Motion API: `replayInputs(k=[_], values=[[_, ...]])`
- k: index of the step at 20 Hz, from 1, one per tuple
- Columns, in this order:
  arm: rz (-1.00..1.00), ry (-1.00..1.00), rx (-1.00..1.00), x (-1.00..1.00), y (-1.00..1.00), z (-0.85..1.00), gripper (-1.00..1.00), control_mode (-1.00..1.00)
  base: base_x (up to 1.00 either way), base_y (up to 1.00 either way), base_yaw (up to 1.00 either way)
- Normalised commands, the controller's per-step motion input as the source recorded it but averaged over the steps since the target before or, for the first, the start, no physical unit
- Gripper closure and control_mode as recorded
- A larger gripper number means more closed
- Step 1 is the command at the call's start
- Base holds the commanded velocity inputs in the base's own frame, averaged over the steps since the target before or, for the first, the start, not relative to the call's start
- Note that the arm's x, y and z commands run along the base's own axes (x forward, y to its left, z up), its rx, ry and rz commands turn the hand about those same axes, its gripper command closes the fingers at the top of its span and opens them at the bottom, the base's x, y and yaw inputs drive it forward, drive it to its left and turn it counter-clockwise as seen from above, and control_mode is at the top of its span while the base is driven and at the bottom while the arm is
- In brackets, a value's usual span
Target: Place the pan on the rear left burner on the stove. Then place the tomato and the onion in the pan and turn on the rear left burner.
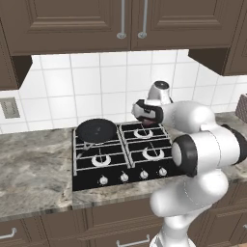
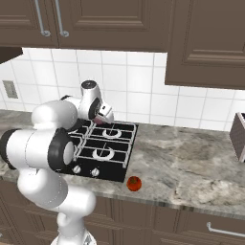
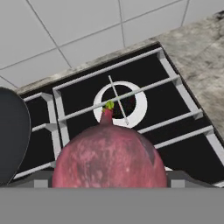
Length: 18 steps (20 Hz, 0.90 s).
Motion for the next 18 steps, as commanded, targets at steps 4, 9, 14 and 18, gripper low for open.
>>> replayInputs(k=[4,9,14,18], values=[[0.0,0.0,0.02,0.0,0.56,0.0,1.0,-1.0,0.0,0.0,0.0],[0.0,0.0,0.01,0.0,0.55,0.0,1.0,-1.0,0.0,0.0,0.0],[0.0,0.0,0.01,0.0,0.51,0.0,1.0,-1.0,0.0,0.0,0.0],[0.0,0.0,0.02,0.04,0.45,0.0,1.0,-1.0,0.0,0.0,0.0]])
